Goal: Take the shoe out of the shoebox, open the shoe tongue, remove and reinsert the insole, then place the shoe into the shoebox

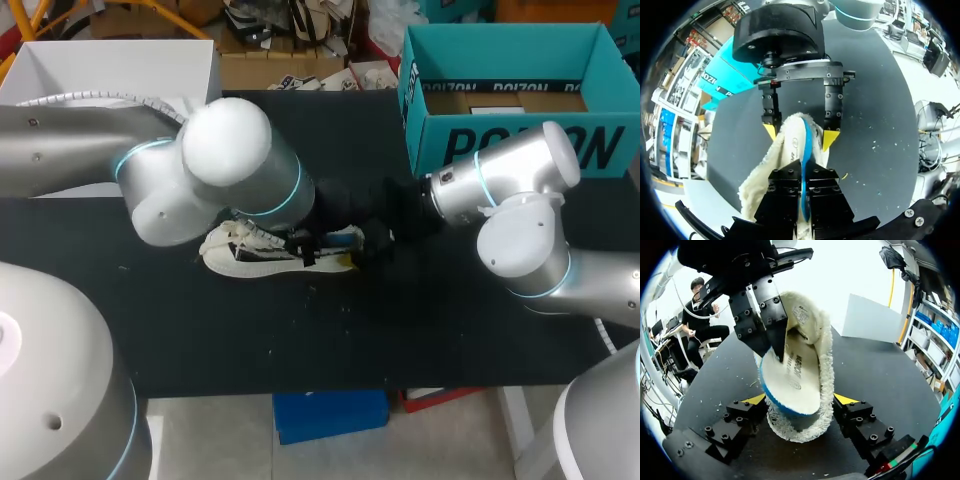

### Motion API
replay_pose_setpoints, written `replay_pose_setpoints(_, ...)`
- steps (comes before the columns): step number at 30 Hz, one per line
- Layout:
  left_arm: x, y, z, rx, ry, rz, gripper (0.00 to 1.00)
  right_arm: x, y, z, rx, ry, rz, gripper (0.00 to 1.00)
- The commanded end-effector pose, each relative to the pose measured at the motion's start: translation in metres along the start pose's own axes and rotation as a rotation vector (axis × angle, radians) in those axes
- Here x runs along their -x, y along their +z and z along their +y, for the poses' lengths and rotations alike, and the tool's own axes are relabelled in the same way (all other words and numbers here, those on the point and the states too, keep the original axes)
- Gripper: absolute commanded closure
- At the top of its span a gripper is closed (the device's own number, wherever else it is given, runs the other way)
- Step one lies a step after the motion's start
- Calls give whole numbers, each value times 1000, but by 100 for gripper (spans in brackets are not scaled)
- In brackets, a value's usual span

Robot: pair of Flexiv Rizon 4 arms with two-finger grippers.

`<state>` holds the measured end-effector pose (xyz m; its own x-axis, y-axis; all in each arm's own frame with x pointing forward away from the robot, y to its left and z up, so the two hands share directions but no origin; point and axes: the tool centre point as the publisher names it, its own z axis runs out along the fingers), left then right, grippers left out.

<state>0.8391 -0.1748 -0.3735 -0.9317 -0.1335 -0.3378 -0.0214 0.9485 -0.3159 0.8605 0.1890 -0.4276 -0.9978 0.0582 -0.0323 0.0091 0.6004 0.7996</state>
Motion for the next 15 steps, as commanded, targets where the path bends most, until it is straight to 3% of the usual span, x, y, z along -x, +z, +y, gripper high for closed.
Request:
replay_pose_setpoints(1, 6, -24, 19, -109, -15, 94, 100, 0, 3, -4, -3, 1, 0, 100)
replay_pose_setpoints(6, 8, -48, 20, -219, -20, 182, 100, 0, 3, -4, -3, 1, 0, 100)
replay_pose_setpoints(11, 12, -84, 9, -355, 7, 273, 100, 0, 3, -4, -3, 1, 0, 100)
replay_pose_setpoints(15, 13, -108, -5, -416, 38, 300, 100, 0, 3, -4, -3, 1, 0, 100)
